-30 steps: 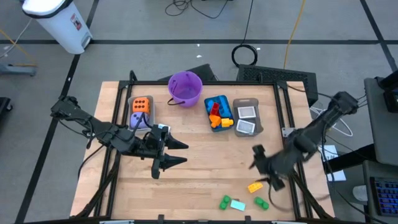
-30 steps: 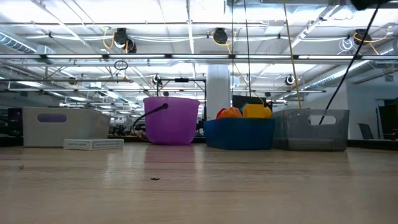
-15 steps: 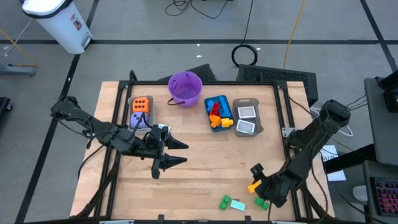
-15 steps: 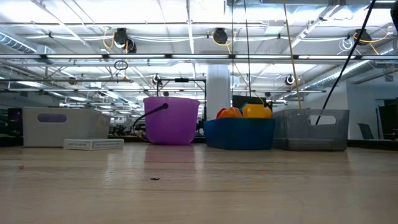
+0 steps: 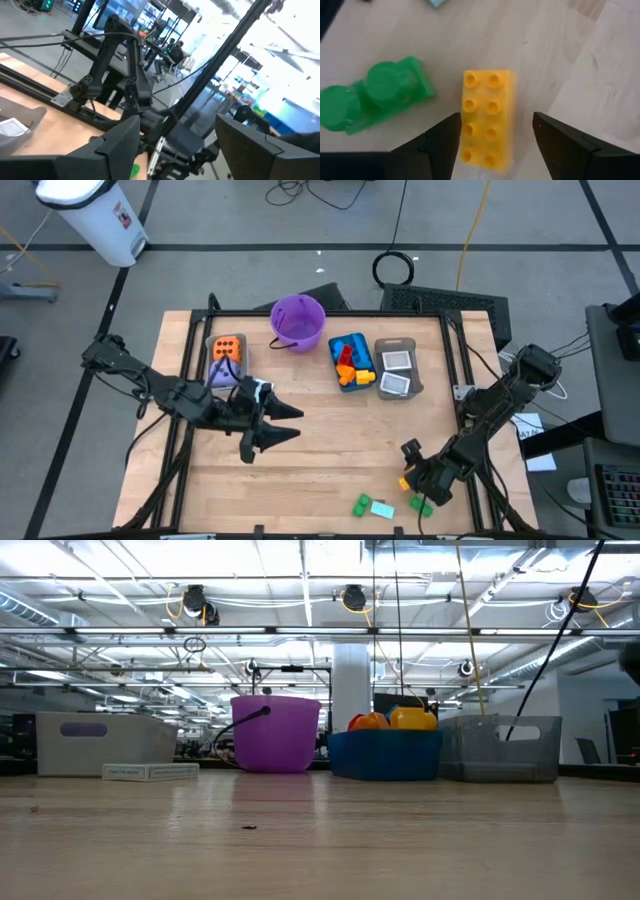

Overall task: Pick & Place Toys
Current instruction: Put the yellow game piece into the blue bin

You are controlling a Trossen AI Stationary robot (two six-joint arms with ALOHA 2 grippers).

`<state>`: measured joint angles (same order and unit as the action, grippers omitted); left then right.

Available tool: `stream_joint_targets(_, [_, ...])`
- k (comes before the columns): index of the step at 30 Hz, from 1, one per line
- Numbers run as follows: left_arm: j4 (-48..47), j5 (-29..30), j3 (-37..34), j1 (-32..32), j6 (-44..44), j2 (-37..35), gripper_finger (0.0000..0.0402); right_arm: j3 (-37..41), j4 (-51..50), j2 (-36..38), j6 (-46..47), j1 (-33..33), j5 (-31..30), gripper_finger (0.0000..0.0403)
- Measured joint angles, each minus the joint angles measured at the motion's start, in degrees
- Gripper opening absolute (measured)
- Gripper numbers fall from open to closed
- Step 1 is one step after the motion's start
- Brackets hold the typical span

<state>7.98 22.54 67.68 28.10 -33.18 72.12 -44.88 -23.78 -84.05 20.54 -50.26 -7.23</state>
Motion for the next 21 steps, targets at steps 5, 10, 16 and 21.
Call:
stream_joint_targets(5, [2.2, 1.0, 0.0, -0.2, 0.2, 0.0, 0.0266, 2.0, 2.3, -0.1, 0.5, 0.0, -0.1, 0.0224])
stream_joint_targets(10, [2.7, 1.0, 0.0, -1.2, 0.1, 0.0, 0.0266, 3.7, 3.0, -0.1, 0.9, 0.0, 0.2, 0.0206])
stream_joint_targets(16, [2.8, 1.1, 0.0, -3.3, 0.2, 0.0, 0.0266, 3.9, 3.9, -0.1, 1.3, 2.5, -0.1, 0.0162])
stream_joint_targets(21, [2.8, 1.1, 0.0, -5.6, 0.0, 0.0, 0.0266, 3.4, 7.1, 1.3, 1.2, 7.5, 0.0, 0.0136])
